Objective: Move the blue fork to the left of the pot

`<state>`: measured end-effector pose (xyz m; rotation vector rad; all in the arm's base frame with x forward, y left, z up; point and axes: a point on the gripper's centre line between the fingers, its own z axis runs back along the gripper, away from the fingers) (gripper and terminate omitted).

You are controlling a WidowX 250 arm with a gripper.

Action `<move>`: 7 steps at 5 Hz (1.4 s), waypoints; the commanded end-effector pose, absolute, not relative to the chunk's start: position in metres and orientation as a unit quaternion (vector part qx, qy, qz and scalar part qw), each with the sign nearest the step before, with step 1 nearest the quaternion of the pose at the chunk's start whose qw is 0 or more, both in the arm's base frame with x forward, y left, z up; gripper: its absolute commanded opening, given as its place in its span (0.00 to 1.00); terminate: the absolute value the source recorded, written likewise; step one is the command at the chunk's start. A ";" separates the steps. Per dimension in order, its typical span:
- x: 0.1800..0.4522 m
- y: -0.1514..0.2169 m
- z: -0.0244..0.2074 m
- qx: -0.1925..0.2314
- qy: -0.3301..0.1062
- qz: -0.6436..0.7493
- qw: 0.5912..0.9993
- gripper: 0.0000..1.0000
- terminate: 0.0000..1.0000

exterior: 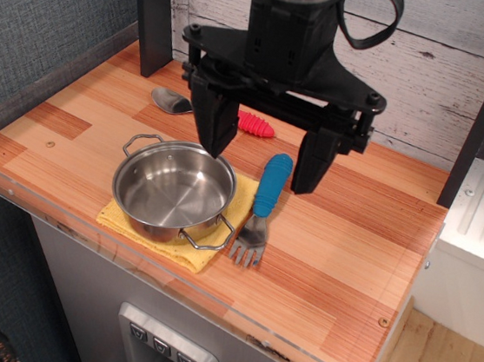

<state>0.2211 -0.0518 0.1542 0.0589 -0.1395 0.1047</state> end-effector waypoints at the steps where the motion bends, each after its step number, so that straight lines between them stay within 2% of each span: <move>1: 0.221 -0.052 0.154 0.029 -0.070 0.052 0.996 1.00 0.00; 2: 0.234 -0.038 0.153 -0.004 -0.078 0.154 0.985 1.00 0.00; 3: 0.248 -0.031 0.150 0.015 -0.063 0.204 0.977 1.00 0.00; 5: 0.293 -0.018 0.139 -0.012 -0.074 0.111 0.991 1.00 0.00; 7: 0.331 -0.007 0.104 -0.025 -0.096 0.067 0.993 1.00 0.00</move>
